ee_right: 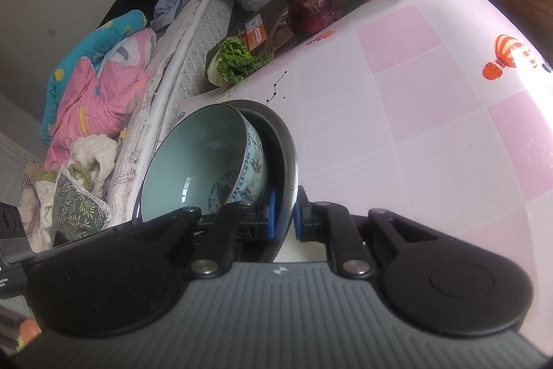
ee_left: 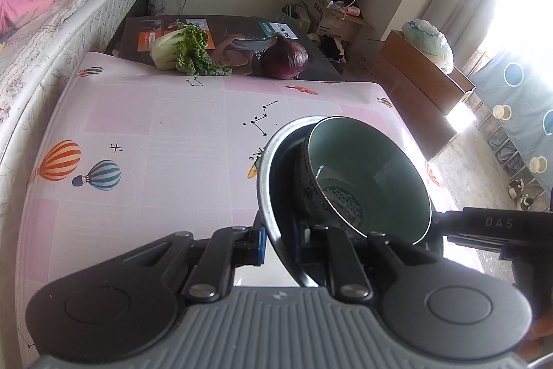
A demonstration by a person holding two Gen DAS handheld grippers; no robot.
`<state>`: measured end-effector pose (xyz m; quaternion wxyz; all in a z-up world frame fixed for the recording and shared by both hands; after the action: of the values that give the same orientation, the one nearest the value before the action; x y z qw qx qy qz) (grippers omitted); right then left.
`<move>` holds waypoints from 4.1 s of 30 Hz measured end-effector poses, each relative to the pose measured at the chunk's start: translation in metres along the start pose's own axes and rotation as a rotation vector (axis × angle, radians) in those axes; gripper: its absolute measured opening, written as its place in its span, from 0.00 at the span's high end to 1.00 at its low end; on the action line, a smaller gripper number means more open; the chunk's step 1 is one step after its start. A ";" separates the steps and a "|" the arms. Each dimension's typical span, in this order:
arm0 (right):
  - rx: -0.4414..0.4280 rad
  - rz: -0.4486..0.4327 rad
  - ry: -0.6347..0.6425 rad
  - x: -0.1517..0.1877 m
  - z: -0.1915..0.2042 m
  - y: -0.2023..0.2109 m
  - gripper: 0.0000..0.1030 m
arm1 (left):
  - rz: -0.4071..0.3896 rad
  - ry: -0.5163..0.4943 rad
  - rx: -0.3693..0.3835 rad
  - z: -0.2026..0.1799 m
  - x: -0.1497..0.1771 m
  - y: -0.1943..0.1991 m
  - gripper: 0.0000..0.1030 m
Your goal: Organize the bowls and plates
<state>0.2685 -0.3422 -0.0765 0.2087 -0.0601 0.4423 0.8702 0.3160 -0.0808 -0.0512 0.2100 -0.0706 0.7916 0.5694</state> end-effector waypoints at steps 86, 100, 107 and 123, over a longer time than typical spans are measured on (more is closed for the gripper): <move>0.617 -0.443 0.284 0.199 0.043 0.119 0.01 | -0.175 -0.134 -0.343 -0.019 0.149 0.088 0.00; 0.537 -0.259 0.251 0.198 0.055 0.077 0.01 | -0.064 0.000 -0.251 0.005 0.159 0.075 0.00; 0.536 -0.222 0.249 0.197 0.060 0.070 0.01 | -0.023 0.005 -0.251 0.003 0.163 0.067 0.00; 0.555 -0.189 0.237 0.192 0.054 0.058 0.01 | -0.031 0.038 -0.272 0.010 0.159 0.070 0.00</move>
<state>0.0750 -0.2697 -0.0559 0.2442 -0.1425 0.6766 0.6799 0.1502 -0.0271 -0.0586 0.1922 -0.1214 0.7099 0.6666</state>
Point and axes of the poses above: each gripper's, at about its wrist camera, not at the fingertips, and y roughly against the way its jaws point, z to its left, x to its underside, the point moved 8 cm from there along -y, roughly the way its jaws point, and after that the axes turned 12 degrees about z, right-handed, at the moved point
